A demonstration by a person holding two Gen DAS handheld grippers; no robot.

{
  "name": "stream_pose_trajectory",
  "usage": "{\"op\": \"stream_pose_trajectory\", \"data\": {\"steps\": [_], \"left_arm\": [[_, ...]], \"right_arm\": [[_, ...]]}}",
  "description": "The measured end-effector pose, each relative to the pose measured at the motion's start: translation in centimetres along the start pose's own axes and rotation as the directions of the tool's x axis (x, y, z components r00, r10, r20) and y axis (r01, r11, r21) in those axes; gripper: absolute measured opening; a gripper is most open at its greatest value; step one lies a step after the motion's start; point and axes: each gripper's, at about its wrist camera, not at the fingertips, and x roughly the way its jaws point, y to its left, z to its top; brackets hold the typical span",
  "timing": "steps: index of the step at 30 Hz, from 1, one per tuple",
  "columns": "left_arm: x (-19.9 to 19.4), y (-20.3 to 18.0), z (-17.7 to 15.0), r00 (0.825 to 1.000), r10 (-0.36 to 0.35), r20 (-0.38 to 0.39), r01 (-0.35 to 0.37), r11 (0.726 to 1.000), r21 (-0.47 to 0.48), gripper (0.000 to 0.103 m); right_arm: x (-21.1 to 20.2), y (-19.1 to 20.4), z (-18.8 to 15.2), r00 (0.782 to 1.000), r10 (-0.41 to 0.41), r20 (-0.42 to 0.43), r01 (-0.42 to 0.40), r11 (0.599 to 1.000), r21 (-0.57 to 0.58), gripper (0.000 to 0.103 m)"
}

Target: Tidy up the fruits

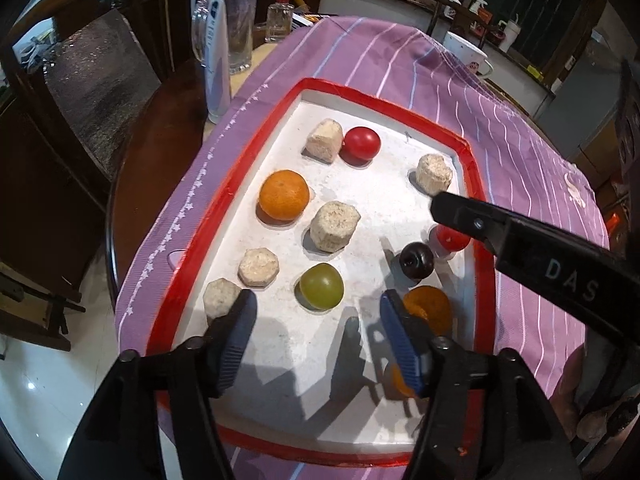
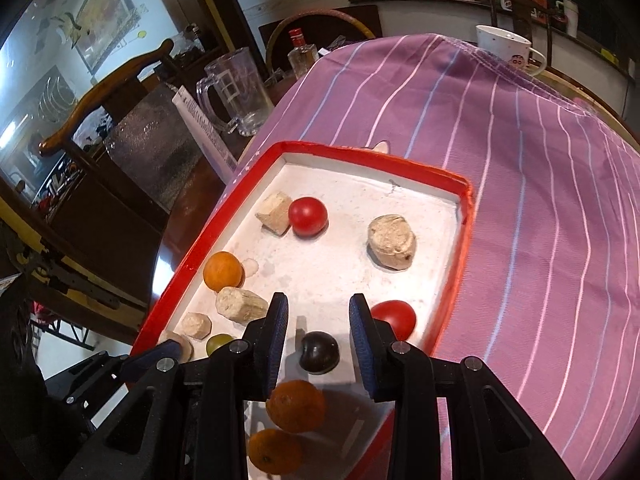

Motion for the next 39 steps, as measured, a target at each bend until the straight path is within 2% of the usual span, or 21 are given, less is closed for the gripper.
{"op": "stream_pose_trajectory", "data": {"steps": [5,14,23,36,39], "left_arm": [[-1.4,-0.1,0.0,0.999,0.011,0.032,-0.011,1.000,-0.021,0.072],[-3.5,-1.8,-0.5,0.996,0.055,0.070,-0.054,0.998,-0.008,0.072],[-6.2,-5.1,-1.1,0.985,0.106,0.135,-0.110,0.994,0.026,0.072],[-9.3,-9.4,-1.7,0.957,0.166,0.240,-0.189,0.979,0.078,0.079],[-10.1,-9.8,-2.0,0.942,0.191,0.275,-0.218,0.974,0.068,0.081]], "right_arm": [[-1.5,-0.4,-0.7,1.000,-0.002,0.013,0.002,1.000,0.013,0.035],[-5.0,-1.5,-3.0,0.999,-0.023,0.046,0.023,1.000,0.013,0.035],[-8.0,-3.5,-5.7,0.994,-0.082,0.072,0.081,0.997,0.015,0.035],[-11.3,-6.2,-7.5,0.987,-0.110,0.115,0.105,0.993,0.051,0.036],[-11.7,-6.2,-7.7,0.986,-0.109,0.124,0.104,0.993,0.046,0.036]]}}
